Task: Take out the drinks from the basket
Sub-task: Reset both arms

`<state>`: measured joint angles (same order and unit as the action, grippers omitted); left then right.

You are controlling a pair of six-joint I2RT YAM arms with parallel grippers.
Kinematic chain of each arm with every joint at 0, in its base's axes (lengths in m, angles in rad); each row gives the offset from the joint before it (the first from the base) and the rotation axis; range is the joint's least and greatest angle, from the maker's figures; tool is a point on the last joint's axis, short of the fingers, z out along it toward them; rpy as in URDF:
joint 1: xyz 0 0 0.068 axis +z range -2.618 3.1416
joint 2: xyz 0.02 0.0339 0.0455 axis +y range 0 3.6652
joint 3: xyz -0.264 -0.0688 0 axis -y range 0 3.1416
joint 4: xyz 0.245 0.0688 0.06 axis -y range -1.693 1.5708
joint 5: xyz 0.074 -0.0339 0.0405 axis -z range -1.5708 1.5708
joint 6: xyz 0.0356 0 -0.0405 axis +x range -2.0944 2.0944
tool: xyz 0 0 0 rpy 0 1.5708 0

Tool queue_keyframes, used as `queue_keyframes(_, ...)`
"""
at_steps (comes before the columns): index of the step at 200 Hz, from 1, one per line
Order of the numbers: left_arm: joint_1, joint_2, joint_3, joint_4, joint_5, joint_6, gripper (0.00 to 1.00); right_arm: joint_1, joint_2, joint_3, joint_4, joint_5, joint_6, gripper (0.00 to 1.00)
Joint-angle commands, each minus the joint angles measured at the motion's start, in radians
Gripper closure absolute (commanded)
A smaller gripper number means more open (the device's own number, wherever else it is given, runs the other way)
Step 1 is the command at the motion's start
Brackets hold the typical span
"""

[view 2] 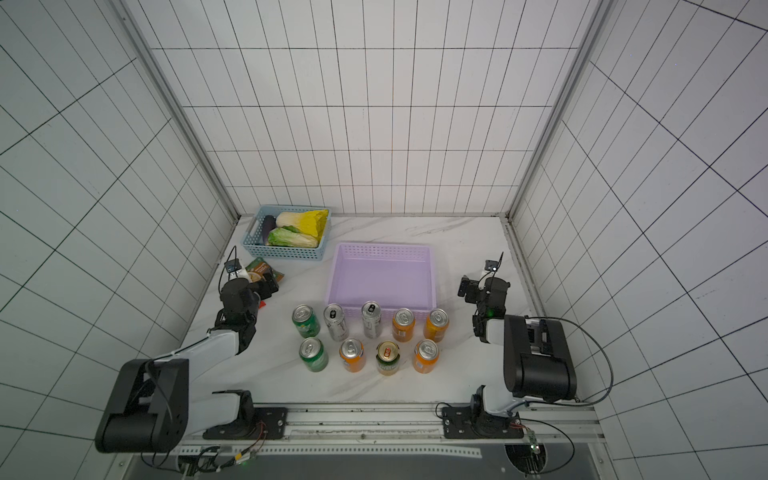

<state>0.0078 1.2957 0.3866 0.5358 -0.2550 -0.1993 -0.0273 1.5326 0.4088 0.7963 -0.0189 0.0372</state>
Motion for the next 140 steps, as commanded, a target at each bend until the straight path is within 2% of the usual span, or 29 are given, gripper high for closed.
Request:
queue_keyframes(1,0.002,0.069,-0.007,0.178,0.065,0.062,0.02,-0.011,0.006,0.028,0.001,-0.006,-0.006,0.01)
queue_keyframes(30,0.003,0.143,-0.008,0.261,0.092,0.091,0.02,-0.011,0.007,0.028,0.001,-0.006,-0.006,0.01)
queue_keyframes(69,0.003,0.302,-0.058,0.534,0.136,0.121,0.01,-0.012,0.005,0.027,0.002,-0.007,-0.005,0.01)
queue_keyframes(81,0.003,0.294,-0.032,0.468,0.131,0.117,0.01,-0.011,0.006,0.027,0.002,-0.006,-0.005,0.01)
queue_keyframes(100,0.004,0.264,0.083,0.187,0.094,0.090,0.02,-0.011,0.006,0.027,0.001,-0.006,-0.005,0.01)
queue_keyframes(122,0.009,0.280,0.046,0.293,0.093,0.092,0.02,-0.011,0.005,0.027,0.003,-0.006,-0.008,0.01)
queue_keyframes(140,0.008,0.263,0.066,0.220,0.093,0.087,0.02,-0.011,0.004,0.025,0.003,-0.006,-0.008,0.01)
